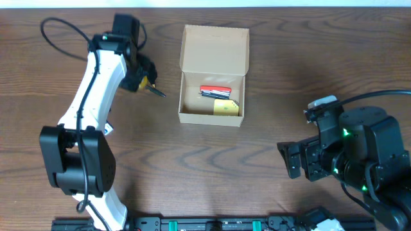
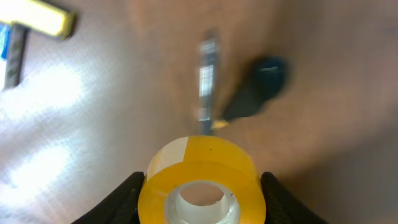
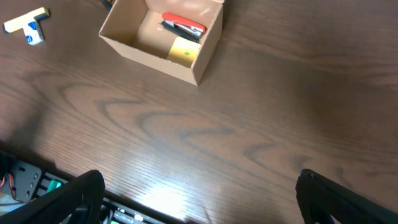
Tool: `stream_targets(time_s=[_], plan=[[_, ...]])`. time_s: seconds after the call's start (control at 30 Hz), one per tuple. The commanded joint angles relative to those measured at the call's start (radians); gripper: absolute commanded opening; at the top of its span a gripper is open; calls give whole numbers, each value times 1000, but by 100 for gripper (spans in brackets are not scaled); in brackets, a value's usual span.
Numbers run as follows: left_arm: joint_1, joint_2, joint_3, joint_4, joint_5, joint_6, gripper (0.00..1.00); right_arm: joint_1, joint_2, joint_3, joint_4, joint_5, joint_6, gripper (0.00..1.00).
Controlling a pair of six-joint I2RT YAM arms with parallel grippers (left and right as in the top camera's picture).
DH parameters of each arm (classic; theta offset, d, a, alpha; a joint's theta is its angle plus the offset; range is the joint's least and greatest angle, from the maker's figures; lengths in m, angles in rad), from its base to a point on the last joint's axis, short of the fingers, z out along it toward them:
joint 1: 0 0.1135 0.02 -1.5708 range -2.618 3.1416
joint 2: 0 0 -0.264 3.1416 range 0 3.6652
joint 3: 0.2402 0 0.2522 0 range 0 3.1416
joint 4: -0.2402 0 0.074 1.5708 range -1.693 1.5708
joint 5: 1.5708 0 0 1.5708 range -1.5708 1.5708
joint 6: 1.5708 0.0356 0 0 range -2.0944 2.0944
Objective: Pack container
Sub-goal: 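Lift the tape roll with the left gripper and carry it into the box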
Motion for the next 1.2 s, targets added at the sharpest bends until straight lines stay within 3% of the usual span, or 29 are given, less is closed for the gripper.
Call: stream_targets(time_s=[0.0,0.17,0.4,0.7,0.93,1.17], plan=[[-34,-29,91,-8,-43,82,6,-7,-1,13,-1,11,-10,99],[-97,-29,170,-7,-8,198,6,-7,-1,13,-1,11,-10,99],[-145,-29,178,51,235,452,6,-7,-1,13,-1,11,-10,99],[-206,-29,178,82,229,698,6,-7,-1,13,-1,11,-10,99],[-237,-19,175,-10,227,937,6,-7,-1,13,-1,11,-10,99],[-285,10,175,-62,226,1089,6,-7,-1,13,-1,11,-10,99]])
